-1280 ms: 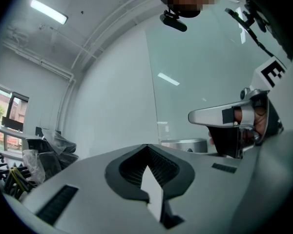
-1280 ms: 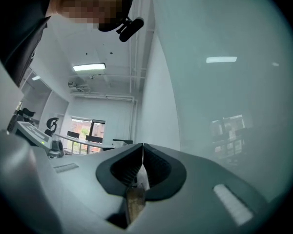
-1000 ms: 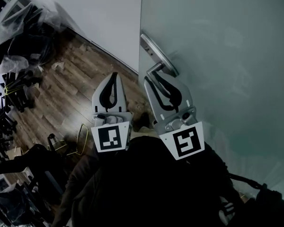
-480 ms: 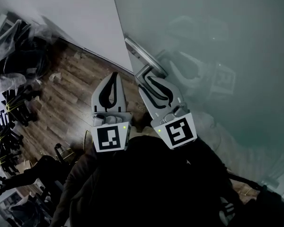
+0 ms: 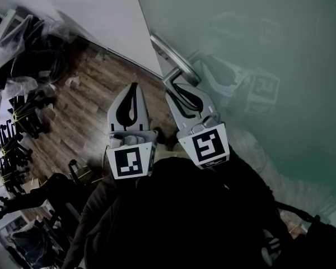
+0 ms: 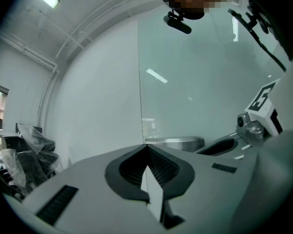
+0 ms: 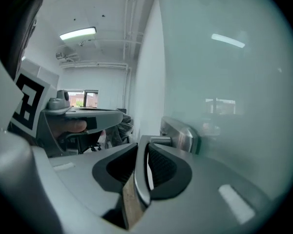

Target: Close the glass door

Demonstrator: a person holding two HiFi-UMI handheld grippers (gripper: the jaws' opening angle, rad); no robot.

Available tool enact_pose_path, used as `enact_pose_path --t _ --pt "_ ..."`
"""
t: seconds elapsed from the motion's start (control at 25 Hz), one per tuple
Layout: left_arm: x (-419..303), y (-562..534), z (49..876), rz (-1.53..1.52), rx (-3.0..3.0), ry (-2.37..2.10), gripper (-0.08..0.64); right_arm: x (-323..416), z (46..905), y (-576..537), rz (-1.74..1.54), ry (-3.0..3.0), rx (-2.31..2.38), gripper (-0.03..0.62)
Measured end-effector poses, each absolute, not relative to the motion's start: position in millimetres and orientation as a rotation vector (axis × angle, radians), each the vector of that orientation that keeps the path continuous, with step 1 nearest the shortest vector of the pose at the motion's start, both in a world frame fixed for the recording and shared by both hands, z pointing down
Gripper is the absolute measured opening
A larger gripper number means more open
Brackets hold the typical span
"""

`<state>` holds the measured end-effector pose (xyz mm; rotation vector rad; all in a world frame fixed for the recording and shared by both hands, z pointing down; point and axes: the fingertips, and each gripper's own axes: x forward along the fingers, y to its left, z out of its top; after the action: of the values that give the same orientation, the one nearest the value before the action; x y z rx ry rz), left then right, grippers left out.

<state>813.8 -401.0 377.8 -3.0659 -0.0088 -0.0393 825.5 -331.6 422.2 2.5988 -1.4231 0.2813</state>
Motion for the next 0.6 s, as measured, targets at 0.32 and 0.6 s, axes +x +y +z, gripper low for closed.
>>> enact_pose_path --t 0.32,0.6 --pt "795 -411 366 0.033 -3.118 0.085 -0.003 812 420 -339 0.313 -1.487 2.595 0.067" --pt "739 -436 372 -0.032 -3.102 0.14 -0.003 779 418 -356 0.34 -1.565 2.564 0.067"
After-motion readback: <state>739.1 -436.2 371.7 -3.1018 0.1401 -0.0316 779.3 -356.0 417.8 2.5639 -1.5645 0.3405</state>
